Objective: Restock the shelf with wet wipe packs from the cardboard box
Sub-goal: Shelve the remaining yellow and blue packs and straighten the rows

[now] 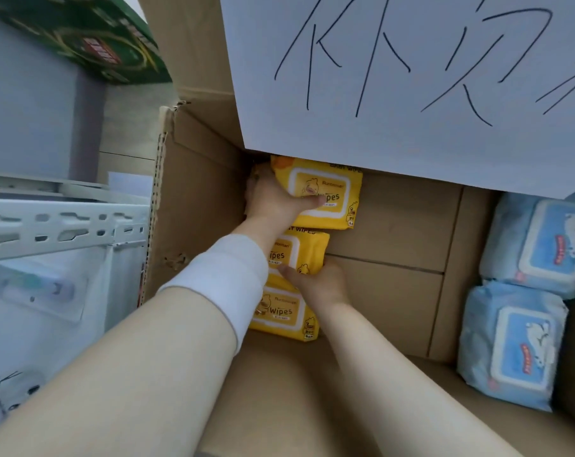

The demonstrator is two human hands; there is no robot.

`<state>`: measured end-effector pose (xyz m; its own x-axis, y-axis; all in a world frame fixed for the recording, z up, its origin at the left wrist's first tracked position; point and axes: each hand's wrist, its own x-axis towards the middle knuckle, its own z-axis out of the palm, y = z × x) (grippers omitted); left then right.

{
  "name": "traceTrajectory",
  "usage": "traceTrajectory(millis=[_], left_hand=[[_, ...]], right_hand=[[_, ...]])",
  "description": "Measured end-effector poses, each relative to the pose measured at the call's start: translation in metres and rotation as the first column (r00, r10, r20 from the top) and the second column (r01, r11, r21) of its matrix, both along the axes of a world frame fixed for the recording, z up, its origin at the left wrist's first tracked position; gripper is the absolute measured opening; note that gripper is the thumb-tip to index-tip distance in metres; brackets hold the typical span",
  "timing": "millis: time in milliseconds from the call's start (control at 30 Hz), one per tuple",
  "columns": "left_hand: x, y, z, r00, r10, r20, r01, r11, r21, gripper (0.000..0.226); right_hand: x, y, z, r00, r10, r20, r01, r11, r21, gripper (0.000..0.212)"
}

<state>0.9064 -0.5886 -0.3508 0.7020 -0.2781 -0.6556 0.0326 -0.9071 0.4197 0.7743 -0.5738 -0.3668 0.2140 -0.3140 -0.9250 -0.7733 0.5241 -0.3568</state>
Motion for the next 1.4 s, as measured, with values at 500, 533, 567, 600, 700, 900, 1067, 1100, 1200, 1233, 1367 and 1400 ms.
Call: traceTrajectory(millis=[500, 533, 567, 600, 700, 900, 1067, 1100, 1200, 1233, 1367, 1400], left_hand=[[-0.057, 0.091, 0.164, 0.895, 0.418, -0.156, -0.445, 0.858, -0.257, 0.062], [-0.062, 0.1, 0.179, 0.887, 0.433, -0.16, -0.461, 0.849, -0.257, 0.06], [-0.068, 0.11, 0.194, 0.877, 0.451, -0.165, -0.48, 0.837, -0.264, 0.058], [-0.074, 0.119, 0.212, 0.867, 0.468, -0.168, -0.498, 0.819, -0.287, 0.058], [-0.095, 0.149, 0.279, 0.828, 0.54, -0.148, -0.551, 0.738, -0.389, 0.065], [-0.143, 0.224, 0.451, 0.714, 0.689, -0.123, -0.578, 0.481, -0.659, 0.034], [-0.173, 0.312, 0.585, 0.606, 0.795, -0.03, -0.437, 0.301, -0.848, 0.011], [-0.179, 0.332, 0.606, 0.582, 0.813, -0.014, -0.409, 0.278, -0.87, 0.014], [-0.198, 0.398, 0.655, 0.455, 0.89, 0.024, -0.354, 0.206, -0.912, 0.012], [-0.204, 0.421, 0.665, 0.406, 0.913, 0.034, -0.338, 0.184, -0.923, 0.009], [-0.225, 0.521, 0.683, 0.185, 0.981, 0.065, -0.322, 0.123, -0.939, 0.006], [-0.229, 0.546, 0.682, 0.132, 0.989, 0.06, -0.327, 0.101, -0.94, 0.005]], right_hand=[[-0.143, -0.036, 0.16, 0.975, -0.209, 0.077, 0.203, 0.976, 0.074, 0.031], [-0.151, -0.035, 0.174, 0.973, -0.208, 0.095, 0.2, 0.976, 0.09, 0.029], [-0.158, -0.036, 0.188, 0.973, -0.199, 0.121, 0.186, 0.976, 0.109, 0.029], [-0.163, -0.037, 0.201, 0.972, -0.177, 0.154, 0.161, 0.98, 0.115, 0.033], [-0.167, -0.039, 0.253, 0.972, -0.032, 0.231, 0.016, 0.997, 0.07, 0.068], [-0.149, -0.018, 0.391, 0.859, 0.136, 0.494, -0.201, 0.976, 0.08, 0.102], [-0.117, 0.032, 0.504, 0.652, 0.342, 0.676, -0.481, 0.877, 0.021, 0.101], [-0.109, 0.047, 0.525, 0.598, 0.383, 0.704, -0.53, 0.848, -0.011, 0.092], [-0.086, 0.097, 0.58, 0.467, 0.429, 0.773, -0.629, 0.776, -0.051, 0.037], [-0.077, 0.114, 0.593, 0.411, 0.461, 0.786, -0.669, 0.738, -0.083, 0.037], [-0.034, 0.203, 0.629, 0.196, 0.551, 0.811, -0.746, 0.621, -0.242, 0.094], [-0.024, 0.227, 0.635, 0.162, 0.556, 0.815, -0.756, 0.6, -0.26, 0.093]])
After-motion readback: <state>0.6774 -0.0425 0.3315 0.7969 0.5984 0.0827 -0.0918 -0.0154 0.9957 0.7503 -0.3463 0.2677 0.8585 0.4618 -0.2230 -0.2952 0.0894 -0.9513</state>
